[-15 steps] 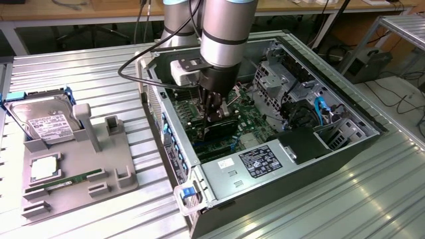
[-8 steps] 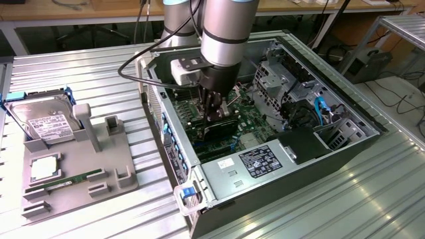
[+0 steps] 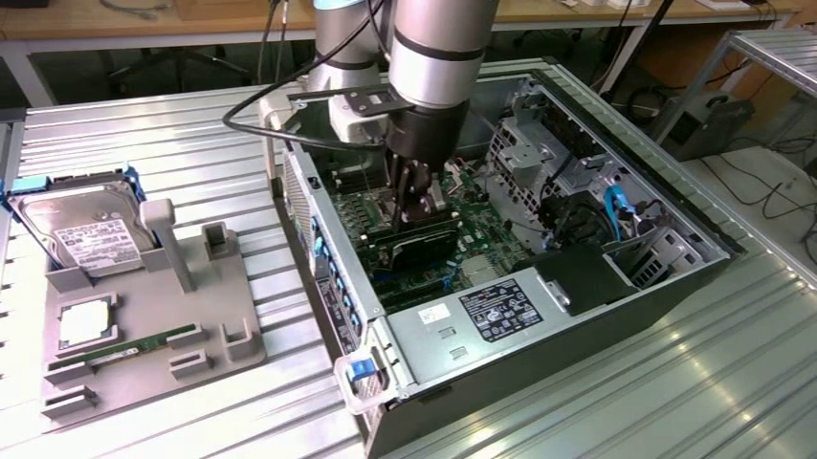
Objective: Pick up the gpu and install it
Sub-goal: 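Press down on the gpu until it lock into place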
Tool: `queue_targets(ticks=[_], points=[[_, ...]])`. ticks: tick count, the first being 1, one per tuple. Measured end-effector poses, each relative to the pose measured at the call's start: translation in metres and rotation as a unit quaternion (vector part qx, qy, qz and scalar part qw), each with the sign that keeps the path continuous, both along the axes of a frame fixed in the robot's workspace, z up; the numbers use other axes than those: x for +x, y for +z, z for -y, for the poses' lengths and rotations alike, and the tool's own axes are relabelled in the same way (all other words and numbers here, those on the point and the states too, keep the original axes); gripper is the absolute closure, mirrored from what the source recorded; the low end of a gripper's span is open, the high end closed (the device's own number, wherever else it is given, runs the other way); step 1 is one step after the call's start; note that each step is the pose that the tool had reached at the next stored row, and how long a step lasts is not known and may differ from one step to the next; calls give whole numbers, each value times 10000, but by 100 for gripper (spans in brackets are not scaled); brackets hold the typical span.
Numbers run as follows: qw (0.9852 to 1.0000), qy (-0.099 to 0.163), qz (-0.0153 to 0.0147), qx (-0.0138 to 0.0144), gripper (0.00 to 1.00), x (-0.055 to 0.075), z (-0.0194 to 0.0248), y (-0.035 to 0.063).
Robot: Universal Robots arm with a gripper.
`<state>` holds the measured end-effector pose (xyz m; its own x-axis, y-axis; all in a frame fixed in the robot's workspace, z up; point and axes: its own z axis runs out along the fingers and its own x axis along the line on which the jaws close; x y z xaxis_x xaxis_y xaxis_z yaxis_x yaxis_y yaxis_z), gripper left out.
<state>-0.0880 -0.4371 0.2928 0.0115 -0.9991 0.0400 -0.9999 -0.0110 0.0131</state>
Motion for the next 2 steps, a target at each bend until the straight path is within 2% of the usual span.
queue_targets(ticks=[2], points=[[10000, 0, 0, 0, 89, 0, 0, 0]])
